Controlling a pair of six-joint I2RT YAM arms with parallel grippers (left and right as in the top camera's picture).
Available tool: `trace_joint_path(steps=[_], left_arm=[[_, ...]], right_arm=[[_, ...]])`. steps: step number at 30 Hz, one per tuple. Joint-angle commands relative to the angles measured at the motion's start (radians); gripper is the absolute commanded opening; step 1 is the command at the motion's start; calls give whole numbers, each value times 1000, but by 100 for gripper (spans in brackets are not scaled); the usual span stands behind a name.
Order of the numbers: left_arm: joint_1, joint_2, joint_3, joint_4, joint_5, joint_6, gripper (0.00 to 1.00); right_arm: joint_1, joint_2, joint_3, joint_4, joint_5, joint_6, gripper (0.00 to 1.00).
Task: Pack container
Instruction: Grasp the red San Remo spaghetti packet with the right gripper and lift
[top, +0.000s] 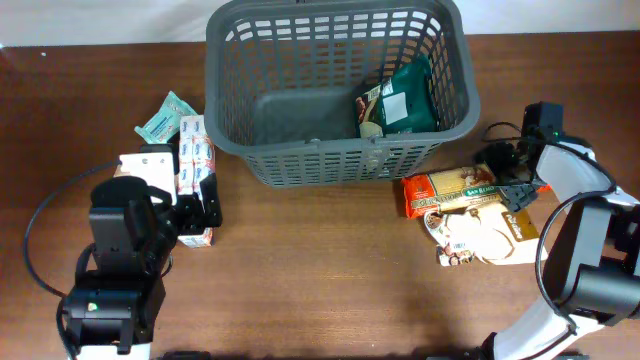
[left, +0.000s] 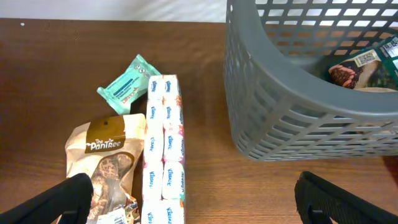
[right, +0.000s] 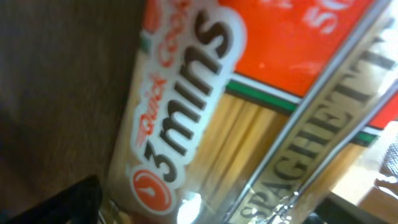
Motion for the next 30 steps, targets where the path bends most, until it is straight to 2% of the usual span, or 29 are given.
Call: trace_joint_path(steps=[1,3,5,14,17,20,25,30], left_arm=[[5,-5,23,3,18,12,99],[5,-5,23,3,18,12,99],[5,-5,23,3,18,12,99],[5,-5,23,3,18,12,99],[5,-5,23,3,18,12,99],[5,-5,23,3,18,12,99],[5,-5,23,3,18,12,99],[5,-5,23,3,18,12,99]], right_arm=[[-2,5,-28,20,-11,11,85],[-2,11,-28,24,-11,11,77],[-2,19,-28,24,-11,11,62],[-3,27,-28,24,-10,0,27],[-3,27,-27,27,-11,-1,19],[-3,27,-19,27,-20,-10,5],[-3,14,85,-13,-97,-105,4],[-2,-14,312,-174,-96,-193,3]])
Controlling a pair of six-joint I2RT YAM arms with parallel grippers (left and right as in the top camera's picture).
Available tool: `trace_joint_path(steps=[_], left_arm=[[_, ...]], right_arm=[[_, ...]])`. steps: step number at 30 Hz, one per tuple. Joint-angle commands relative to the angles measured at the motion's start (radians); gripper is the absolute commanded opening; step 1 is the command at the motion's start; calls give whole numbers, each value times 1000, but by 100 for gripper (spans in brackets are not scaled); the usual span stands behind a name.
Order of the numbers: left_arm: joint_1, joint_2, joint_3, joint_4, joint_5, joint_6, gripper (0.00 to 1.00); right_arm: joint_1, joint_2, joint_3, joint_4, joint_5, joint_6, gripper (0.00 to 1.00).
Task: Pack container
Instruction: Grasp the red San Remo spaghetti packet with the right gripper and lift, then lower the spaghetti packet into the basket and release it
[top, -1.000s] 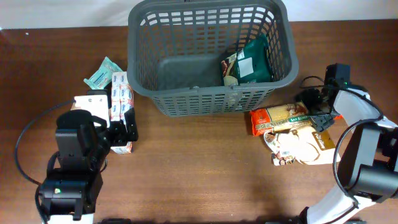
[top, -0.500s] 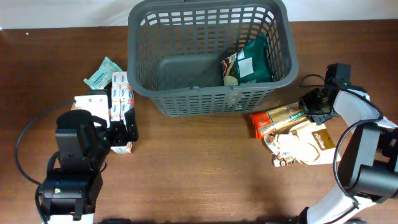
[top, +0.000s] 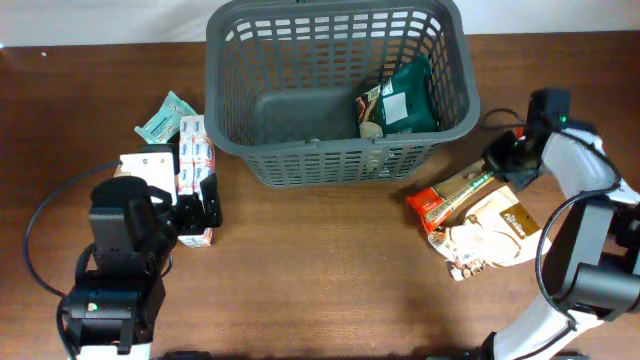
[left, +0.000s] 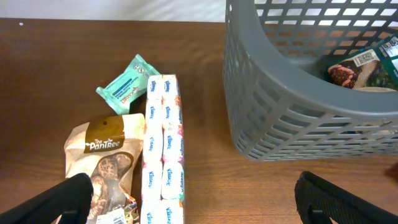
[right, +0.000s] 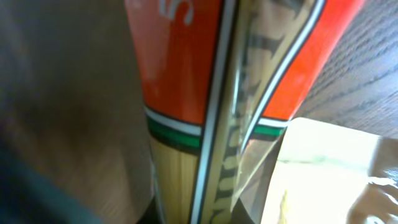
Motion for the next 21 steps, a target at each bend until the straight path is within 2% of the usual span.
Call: trace_joint_path(steps=[1,7,14,18,21], left_arm=[[5,-5,23,3,14,12,99],[5,-5,23,3,14,13,99],[5,-5,23,3,14,13,99],[5,-5,23,3,14,13,99],[5,-5,23,3,14,13,99]], right_arm=[[-1,-36,217,-77,-34,-100,4],[2,-46,639,-301,-31,-191,4],[62,-46,1101,-449,-31,-294,4],[159,-46,1275,-457,-42,-422,4],[264,-46,1315,-435,-42,-570,4]])
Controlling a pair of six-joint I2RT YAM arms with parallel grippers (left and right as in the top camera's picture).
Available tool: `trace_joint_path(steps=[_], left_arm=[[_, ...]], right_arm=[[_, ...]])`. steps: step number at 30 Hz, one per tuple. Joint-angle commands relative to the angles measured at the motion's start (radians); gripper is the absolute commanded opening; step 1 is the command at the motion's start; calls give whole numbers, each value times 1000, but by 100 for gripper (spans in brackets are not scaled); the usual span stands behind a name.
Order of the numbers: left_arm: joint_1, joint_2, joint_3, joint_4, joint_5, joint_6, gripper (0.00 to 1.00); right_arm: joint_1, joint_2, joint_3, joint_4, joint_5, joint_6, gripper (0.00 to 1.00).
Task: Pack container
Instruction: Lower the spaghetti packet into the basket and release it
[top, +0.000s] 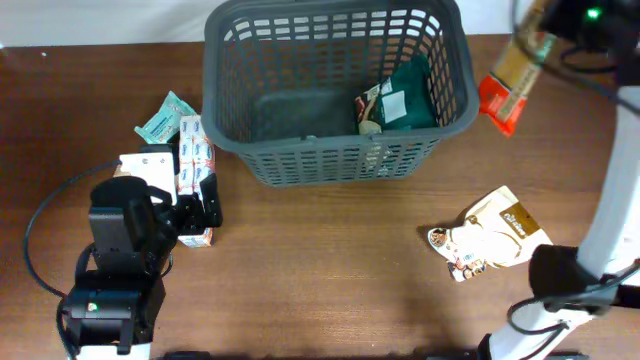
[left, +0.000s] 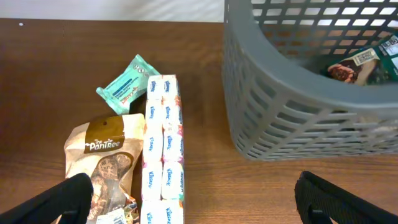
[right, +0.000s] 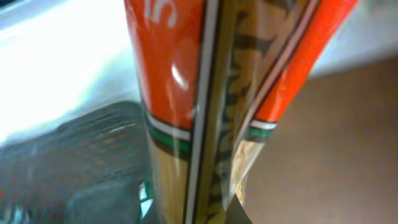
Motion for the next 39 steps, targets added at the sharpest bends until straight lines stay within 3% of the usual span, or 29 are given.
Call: trace_joint_path(steps=[1,6,12,22,25,39], left_arm=[[5,-5,23,3,14,13,99],[5,-5,23,2,14,13,99],[5,-5,23,2,14,20,99],[5,-5,23,2,14,28,99],[5,-5,23,2,14,28,99],[5,-5,23,39,0,68,99]], right_arm=[[158,-50,88,56,-95,-191,4],[310,-22,87,68,-70,-409,4],[391,-17,87,47,158,-412,4],[395,-17,87,37,161,-426,4],[396,-30,96,57,169,-501,4],[518,-6,165,159,-116,-805,3]])
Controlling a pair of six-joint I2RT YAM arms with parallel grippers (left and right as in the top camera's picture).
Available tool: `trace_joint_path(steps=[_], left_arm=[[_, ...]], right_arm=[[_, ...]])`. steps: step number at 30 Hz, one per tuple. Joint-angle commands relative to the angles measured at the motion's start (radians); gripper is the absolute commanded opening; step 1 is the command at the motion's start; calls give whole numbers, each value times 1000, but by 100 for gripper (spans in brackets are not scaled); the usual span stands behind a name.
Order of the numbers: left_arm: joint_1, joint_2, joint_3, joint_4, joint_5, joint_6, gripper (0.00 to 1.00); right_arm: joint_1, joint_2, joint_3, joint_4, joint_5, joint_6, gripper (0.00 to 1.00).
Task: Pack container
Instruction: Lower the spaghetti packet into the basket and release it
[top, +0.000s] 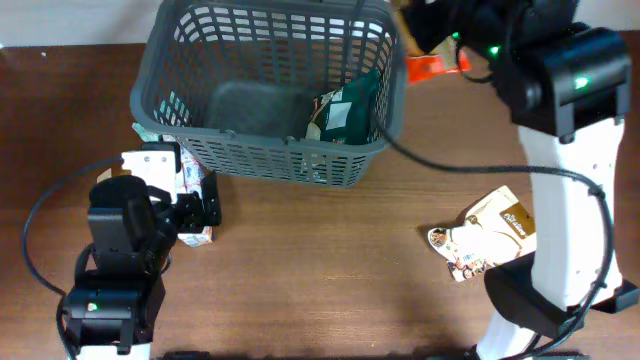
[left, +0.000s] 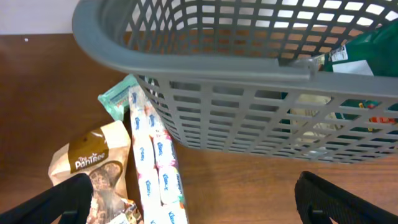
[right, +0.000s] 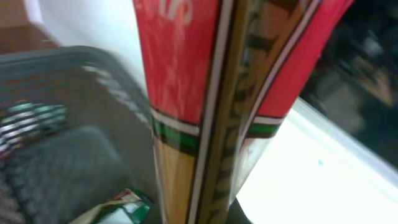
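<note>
The grey mesh basket (top: 190, 95) sits at the back left, with a green packet (top: 345, 110) inside. My right gripper (top: 445, 40) is raised beside the basket's right rim, shut on the orange spaghetti pack (top: 437, 68). That pack (right: 205, 106) fills the right wrist view and hides the fingers, with the basket (right: 56, 124) below to its left. My left gripper (left: 199, 205) is open low at the front left, its fingers (left: 68, 199) wide apart near the tissue pack (left: 152, 162).
A tan snack bag (top: 490, 245) lies on the table at the right. By the left arm lie a brown PanTree bag (left: 87, 168) and a teal wipes packet (left: 115, 99), both close under the basket's (left: 205, 68) left wall.
The basket now sits further left, against the tissue pack and teal packet. My right gripper with the spaghetti pack is now nearer the basket's right rim. The left arm has not moved.
The spaghetti pack first lay on the table over the snack bag, with my right gripper at it. Then one end of it was lifted in the gripper. After that it hung high to the right of the basket. Now it is at the rim, and the basket is further left.
</note>
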Motion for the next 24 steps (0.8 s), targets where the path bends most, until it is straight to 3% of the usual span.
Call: trace_joint_path(steps=[1,9,24], left_arm=[[5,-5,23,15,0,21,99],[5,-5,23,21,0,22,99],[5,-5,23,20,0,22,99]], right_arm=[[66,7,35,20,-109,-118,4],[174,132,35,-28,-108,-180,4],[193,383,35,-189,-275,-177,4]])
